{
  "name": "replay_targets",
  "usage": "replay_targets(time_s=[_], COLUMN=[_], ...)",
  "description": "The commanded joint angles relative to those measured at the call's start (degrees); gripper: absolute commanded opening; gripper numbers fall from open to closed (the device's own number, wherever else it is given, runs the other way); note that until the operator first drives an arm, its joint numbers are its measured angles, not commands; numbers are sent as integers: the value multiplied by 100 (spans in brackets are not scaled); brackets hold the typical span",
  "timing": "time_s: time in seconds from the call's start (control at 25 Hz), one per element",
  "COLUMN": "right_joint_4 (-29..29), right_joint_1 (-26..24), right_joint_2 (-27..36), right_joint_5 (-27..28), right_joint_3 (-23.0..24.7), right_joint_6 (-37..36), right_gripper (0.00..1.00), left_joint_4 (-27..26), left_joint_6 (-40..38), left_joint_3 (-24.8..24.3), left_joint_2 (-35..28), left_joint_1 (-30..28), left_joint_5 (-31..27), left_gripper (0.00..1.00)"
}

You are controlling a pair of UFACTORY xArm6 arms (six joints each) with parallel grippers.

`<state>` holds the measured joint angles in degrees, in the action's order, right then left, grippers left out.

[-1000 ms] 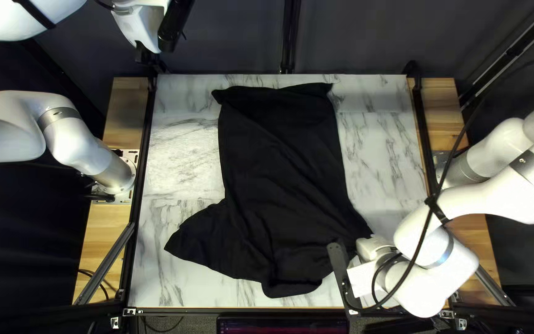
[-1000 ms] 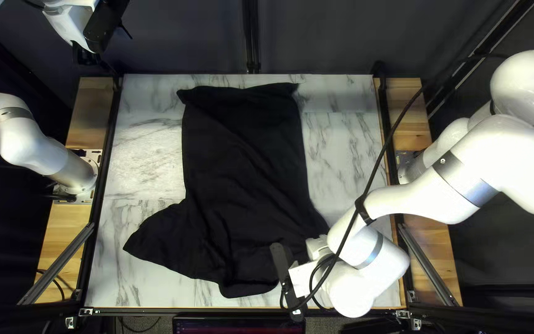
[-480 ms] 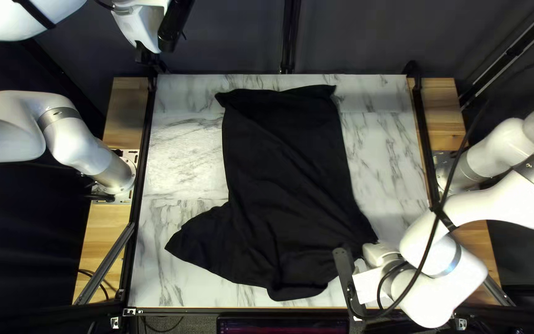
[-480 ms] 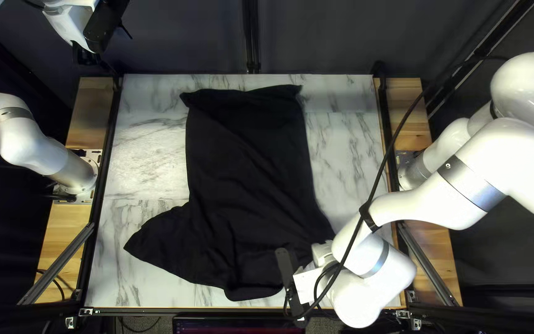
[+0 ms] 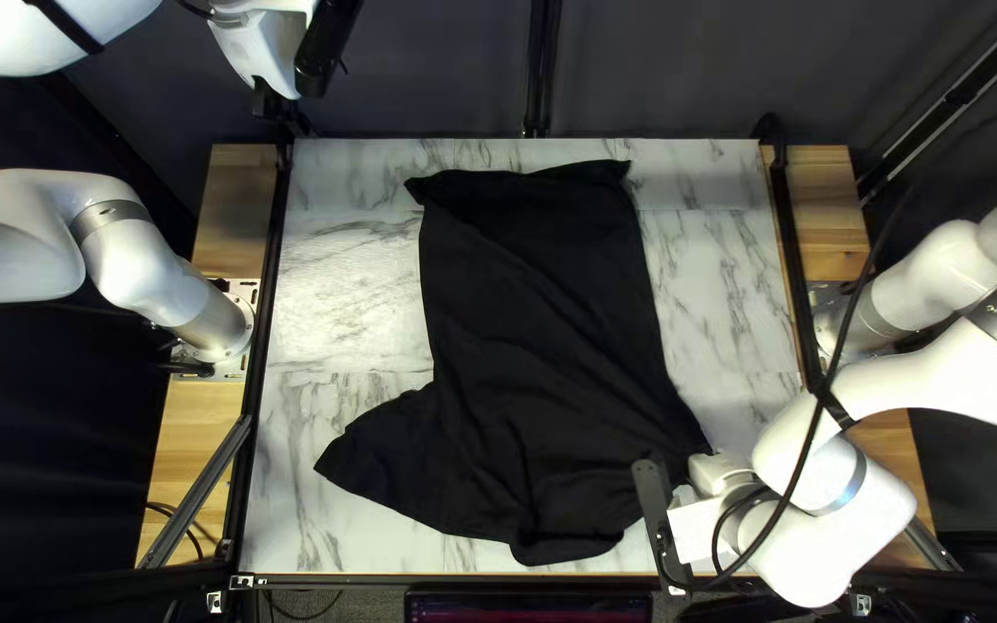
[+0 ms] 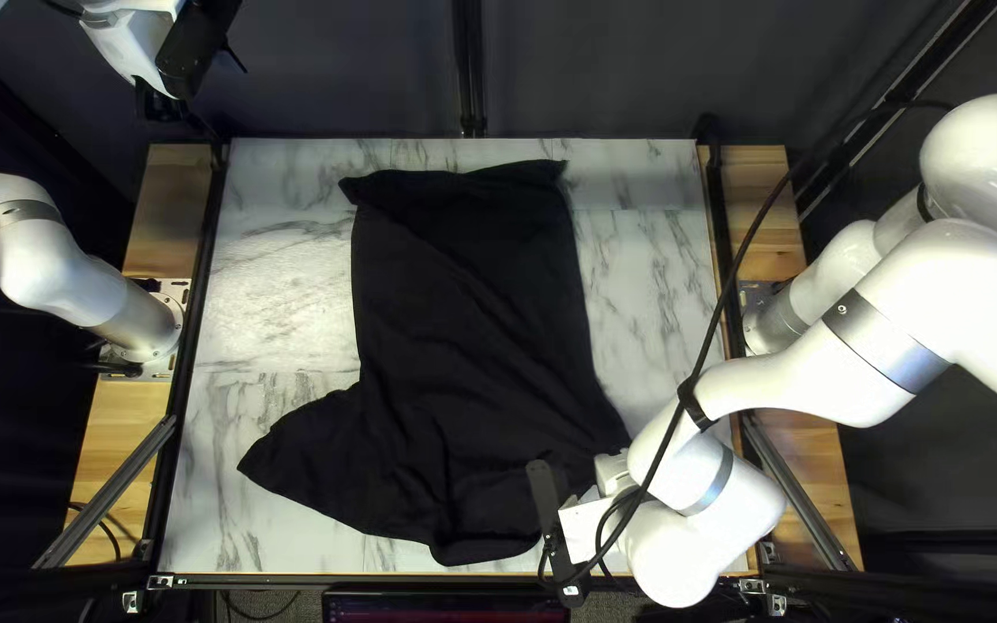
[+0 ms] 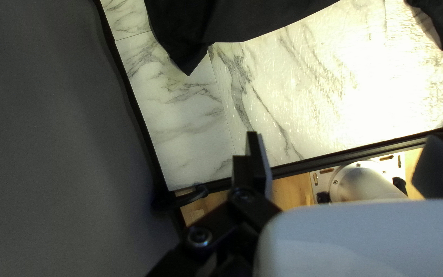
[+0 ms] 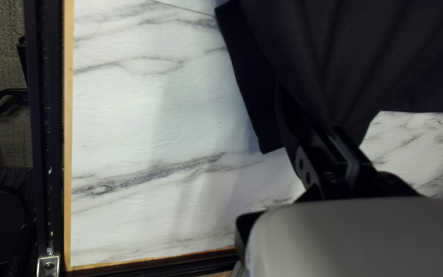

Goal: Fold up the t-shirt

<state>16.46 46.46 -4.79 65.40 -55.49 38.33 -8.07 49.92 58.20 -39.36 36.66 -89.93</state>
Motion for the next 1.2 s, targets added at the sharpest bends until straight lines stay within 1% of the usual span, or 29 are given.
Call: replay_targets(time_s=[0.04, 0.12, 0.2, 0.28, 0.4, 0.44, 0.48, 0.56, 0.6, 0.64, 0.68, 0.72, 0.76, 0.84, 1.2], right_joint_4=[75, 113, 158, 244, 366, 406, 426, 499, 504, 481, 455, 352, 234, 81, 81], right_joint_1=[-133, -200, -282, -446, -982, -1315, -1524, -2425, -2712, -3352, -3580, -4204, -4639, -5044, -5044], right_joint_2=[341, 497, 575, 688, 1132, 1416, 1585, 2224, 2391, 2698, 2798, 2932, 2958, 2938, 2938], right_joint_5=[-9, -6, 37, 44, -175, -339, -436, -814, -933, -1231, -1366, -1732, -2009, -2261, -2261], right_joint_3=[126, 179, 132, 144, 597, 909, 1089, 1699, 1846, 2112, 2206, 2373, 2472, 2548, 2548], right_joint_6=[-204, -335, -488, -671, -1014, -1201, -1323, -1953, -2176, -2746, -2962, -3587, -4062, -4526, -4526], right_gripper=[100, 100, 100, 100, 100, 100, 100, 100, 100, 100, 100, 100, 100, 100, 100], left_joint_4=[0, 0, 0, 0, 0, 0, 0, 0, 0, 0, 0, 0, 0, 0, 0], left_joint_6=[0, 0, 0, 0, 0, 0, 0, 0, 0, 0, 0, 0, 0, 0, 0], left_joint_3=[0, 0, 0, 0, 0, 0, 0, 0, 0, 0, 0, 0, 0, 0, 0], left_joint_2=[0, 0, 0, 0, 0, 0, 0, 0, 0, 0, 0, 0, 0, 0, 0], left_joint_1=[0, 0, 0, 0, 0, 0, 0, 0, 0, 0, 0, 0, 0, 0, 0], left_joint_5=[0, 0, 0, 0, 0, 0, 0, 0, 0, 0, 0, 0, 0, 0, 0], left_gripper=[100, 100, 100, 100, 100, 100, 100, 100, 100, 100, 100, 100, 100, 100, 100])
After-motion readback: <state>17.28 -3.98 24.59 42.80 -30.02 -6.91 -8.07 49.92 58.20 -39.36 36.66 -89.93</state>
